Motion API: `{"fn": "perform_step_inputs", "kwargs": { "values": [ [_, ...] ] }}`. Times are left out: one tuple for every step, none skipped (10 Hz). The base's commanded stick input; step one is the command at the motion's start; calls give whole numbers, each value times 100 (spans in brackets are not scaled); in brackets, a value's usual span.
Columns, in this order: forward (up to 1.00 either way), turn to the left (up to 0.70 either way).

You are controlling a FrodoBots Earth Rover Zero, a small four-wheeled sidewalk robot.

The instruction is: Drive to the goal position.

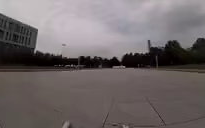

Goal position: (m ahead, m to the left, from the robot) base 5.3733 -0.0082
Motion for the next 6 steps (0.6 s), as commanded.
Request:
{"fn": "perform_step_inputs", "kwargs": {
  "values": [
    [70,0],
    [70,0],
    [70,0],
    [70,0],
    [70,0],
    [70,0]
  ]
}}
